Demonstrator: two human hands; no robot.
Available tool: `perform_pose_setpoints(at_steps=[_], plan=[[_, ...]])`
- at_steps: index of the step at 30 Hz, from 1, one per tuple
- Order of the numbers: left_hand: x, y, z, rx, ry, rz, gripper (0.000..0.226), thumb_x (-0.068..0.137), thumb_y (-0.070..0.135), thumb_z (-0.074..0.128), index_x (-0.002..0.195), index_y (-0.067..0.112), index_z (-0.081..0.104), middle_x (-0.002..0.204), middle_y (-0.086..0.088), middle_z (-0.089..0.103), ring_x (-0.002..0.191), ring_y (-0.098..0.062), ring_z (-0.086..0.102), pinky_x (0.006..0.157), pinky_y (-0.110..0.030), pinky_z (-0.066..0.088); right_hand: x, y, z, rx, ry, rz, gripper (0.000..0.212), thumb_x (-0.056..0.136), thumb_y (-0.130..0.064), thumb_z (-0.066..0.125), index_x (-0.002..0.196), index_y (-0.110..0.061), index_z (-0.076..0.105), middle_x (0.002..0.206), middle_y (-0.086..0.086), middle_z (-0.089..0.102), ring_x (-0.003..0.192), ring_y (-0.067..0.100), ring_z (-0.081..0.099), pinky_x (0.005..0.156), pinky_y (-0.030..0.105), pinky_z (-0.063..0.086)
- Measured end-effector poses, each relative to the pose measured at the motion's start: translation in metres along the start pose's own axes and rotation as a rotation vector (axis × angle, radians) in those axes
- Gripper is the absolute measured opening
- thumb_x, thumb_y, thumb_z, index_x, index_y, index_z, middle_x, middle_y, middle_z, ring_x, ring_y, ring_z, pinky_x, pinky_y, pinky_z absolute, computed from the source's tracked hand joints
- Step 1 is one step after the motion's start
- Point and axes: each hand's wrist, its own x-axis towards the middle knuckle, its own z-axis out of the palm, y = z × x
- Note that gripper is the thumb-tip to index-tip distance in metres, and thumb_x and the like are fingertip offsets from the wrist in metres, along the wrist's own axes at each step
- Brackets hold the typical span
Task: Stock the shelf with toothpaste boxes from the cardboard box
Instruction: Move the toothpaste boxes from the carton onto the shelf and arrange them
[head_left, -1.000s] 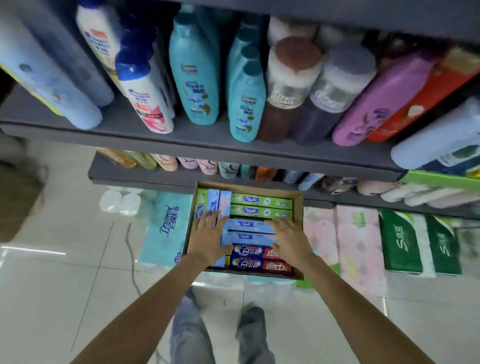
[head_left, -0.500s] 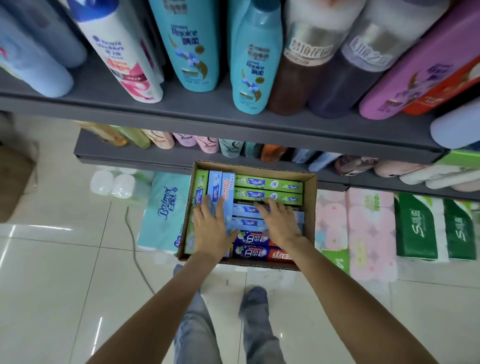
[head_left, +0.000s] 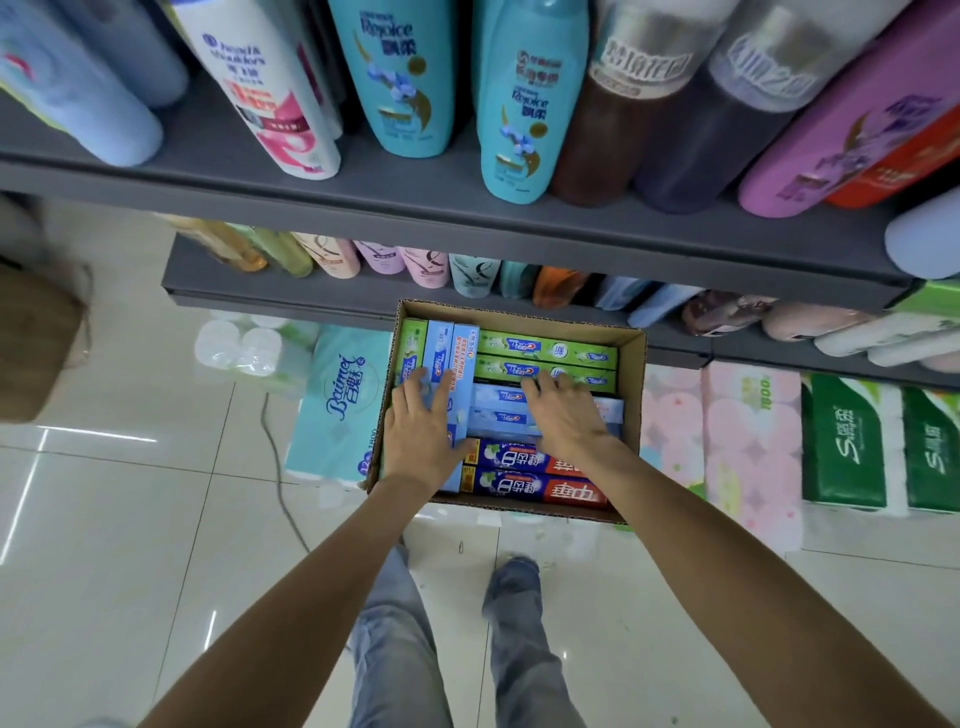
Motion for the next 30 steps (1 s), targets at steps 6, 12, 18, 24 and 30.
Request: perform_pose_setpoints(at_steps=[6, 12, 18, 24, 30], plan=[[-0.002, -0.004, -0.013, -0.011, -0.042, 0.013, 0.086, 0.082, 0.057, 0.059, 0.148, 0.022, 0.016, 0.150, -0.009, 0.018, 0.137, -0.026, 0.021, 0.110, -0.038, 0.027, -0.009, 0.023, -0.021, 0.043, 0.038, -0.024, 0.062, 0.081, -0.019, 0.069, 0.132, -0.009, 0.035, 0.126, 0.010, 0.048, 0.115, 0.028, 0.048, 0.091, 0.043, 0.043], [-0.003, -0.002, -0.011, -0.021, -0.019, 0.015, 0.083, 0.082, 0.053, 0.060, 0.147, 0.020, 0.019, 0.150, -0.011, 0.018, 0.136, -0.028, 0.022, 0.110, -0.040, 0.027, -0.002, 0.012, 0.010, 0.053, -0.015, -0.077, 0.081, 0.082, -0.037, 0.068, 0.144, -0.011, 0.024, 0.141, 0.013, 0.038, 0.126, 0.030, 0.041, 0.102, 0.042, 0.038], [-0.004, 0.001, -0.002, 0.002, -0.002, 0.024, 0.090, 0.079, 0.057, 0.061, 0.148, 0.018, 0.017, 0.152, -0.014, 0.014, 0.135, -0.032, 0.021, 0.108, -0.042, 0.027, 0.008, 0.013, 0.015, 0.106, -0.058, -0.090, 0.091, 0.076, -0.042, 0.075, 0.143, -0.011, 0.022, 0.134, 0.014, 0.048, 0.118, 0.030, 0.051, 0.096, 0.041, 0.044], [-0.003, -0.004, -0.003, -0.038, 0.003, 0.031, 0.089, 0.079, 0.055, 0.064, 0.148, 0.021, 0.019, 0.152, -0.011, 0.015, 0.137, -0.029, 0.020, 0.109, -0.039, 0.027, 0.018, 0.028, 0.006, 0.054, -0.072, -0.187, 0.085, 0.077, -0.048, 0.070, 0.142, -0.014, 0.025, 0.123, 0.009, 0.056, 0.102, 0.026, 0.060, 0.078, 0.038, 0.052], [-0.004, -0.005, 0.000, -0.036, 0.007, 0.024, 0.088, 0.079, 0.056, 0.063, 0.148, 0.022, 0.018, 0.152, -0.012, 0.014, 0.137, -0.029, 0.019, 0.110, -0.040, 0.025, 0.018, 0.013, 0.010, -0.085, -0.085, -0.187, 0.098, 0.080, -0.037, 0.072, 0.150, -0.014, 0.007, 0.142, 0.014, 0.040, 0.123, 0.033, 0.047, 0.094, 0.042, 0.044]])
